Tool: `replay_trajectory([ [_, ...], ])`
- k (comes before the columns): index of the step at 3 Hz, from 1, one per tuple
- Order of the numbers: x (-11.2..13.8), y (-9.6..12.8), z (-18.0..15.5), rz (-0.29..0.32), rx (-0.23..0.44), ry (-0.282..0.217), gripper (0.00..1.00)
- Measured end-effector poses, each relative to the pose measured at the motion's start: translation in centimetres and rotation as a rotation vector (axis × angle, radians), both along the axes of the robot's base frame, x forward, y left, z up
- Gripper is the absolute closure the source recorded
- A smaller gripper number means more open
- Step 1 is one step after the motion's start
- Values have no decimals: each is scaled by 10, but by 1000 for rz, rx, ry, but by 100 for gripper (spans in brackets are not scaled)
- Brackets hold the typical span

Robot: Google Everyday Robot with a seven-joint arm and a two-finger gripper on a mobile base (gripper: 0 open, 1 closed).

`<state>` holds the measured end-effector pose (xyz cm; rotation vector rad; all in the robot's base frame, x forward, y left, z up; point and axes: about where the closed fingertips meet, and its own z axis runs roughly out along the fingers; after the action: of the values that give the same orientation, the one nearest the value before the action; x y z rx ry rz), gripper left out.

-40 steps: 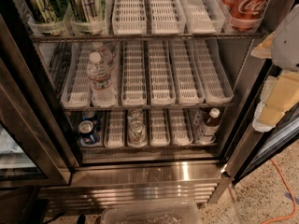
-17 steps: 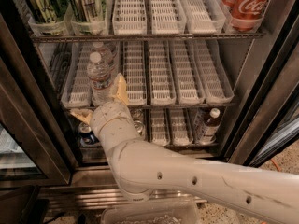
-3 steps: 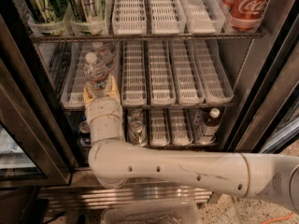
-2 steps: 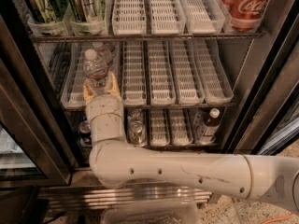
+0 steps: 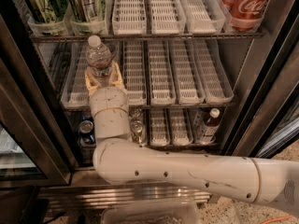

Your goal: Pick water bottle from middle shelf of fridge

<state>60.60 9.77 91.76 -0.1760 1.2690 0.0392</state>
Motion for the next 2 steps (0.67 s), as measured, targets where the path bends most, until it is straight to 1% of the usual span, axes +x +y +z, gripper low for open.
replay_trajectory([
  [1, -14, -1, 0, 18, 6, 16, 100],
  [2, -27, -2, 3, 29, 9, 22, 100],
])
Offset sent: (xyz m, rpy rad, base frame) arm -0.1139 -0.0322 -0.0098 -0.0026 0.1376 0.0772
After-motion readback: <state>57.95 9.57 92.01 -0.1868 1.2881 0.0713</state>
